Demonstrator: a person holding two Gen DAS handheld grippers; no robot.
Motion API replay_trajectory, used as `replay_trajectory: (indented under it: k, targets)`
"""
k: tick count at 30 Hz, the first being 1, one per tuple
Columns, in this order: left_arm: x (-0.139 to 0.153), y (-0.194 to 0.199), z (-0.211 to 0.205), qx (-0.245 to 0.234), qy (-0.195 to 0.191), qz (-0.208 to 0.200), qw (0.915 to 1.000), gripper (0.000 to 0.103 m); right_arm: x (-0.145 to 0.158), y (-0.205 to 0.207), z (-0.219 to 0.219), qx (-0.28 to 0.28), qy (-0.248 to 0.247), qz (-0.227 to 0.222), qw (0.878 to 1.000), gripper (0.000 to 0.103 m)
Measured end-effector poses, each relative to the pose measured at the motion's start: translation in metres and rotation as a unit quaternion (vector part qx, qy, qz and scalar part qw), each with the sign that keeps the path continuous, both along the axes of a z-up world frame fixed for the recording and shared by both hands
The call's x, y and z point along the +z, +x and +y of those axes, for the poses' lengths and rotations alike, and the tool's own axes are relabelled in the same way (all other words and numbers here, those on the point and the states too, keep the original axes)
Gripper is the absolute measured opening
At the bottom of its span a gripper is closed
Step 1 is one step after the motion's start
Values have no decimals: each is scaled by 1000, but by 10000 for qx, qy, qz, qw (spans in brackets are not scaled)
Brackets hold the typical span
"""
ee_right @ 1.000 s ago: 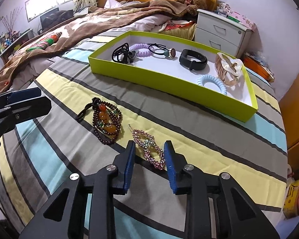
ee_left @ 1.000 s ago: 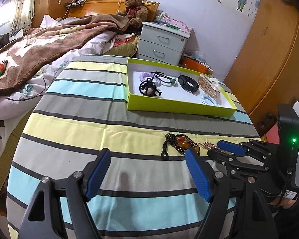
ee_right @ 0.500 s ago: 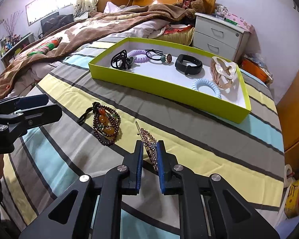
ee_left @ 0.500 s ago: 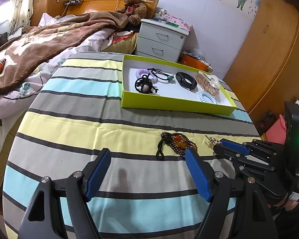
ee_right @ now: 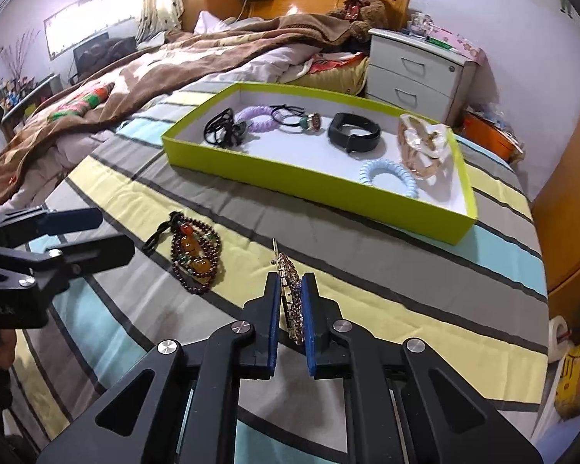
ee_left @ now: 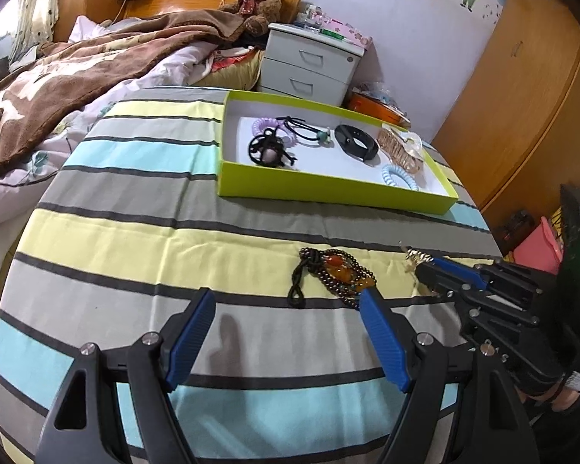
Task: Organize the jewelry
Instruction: 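Grasp the brown beaded bracelet with the left tool while the right tool holds the clip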
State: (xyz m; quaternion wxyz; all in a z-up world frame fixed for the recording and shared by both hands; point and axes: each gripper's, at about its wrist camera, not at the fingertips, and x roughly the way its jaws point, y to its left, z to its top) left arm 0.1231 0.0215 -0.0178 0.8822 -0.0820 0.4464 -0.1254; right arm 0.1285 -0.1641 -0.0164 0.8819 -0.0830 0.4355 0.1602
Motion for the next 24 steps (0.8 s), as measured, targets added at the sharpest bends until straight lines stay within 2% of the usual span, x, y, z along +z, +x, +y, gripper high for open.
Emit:
replay_trajectory:
  k: [6,9,13,16,24]
  targets:
    - [0,10,-16,-71,22,13,10000,79,13,-5,-12,-100,162,-150,9997,11]
    - [-5,19,-24,-53,41,154,9999,78,18,-7,-17,-140,225,-211,9994,11]
    - [-5,22,-35,-34,340,53,9994,78,23,-12,-21,-166,255,-281,9991,11]
    - [-9,26,-39,-65,300,149,9994,78,27,-15,-25,-190,293,-332,9988,11]
    - [-14,30,-52,-79,559,145,9983,78,29,-17,-31,-213,339,-388,9984,11]
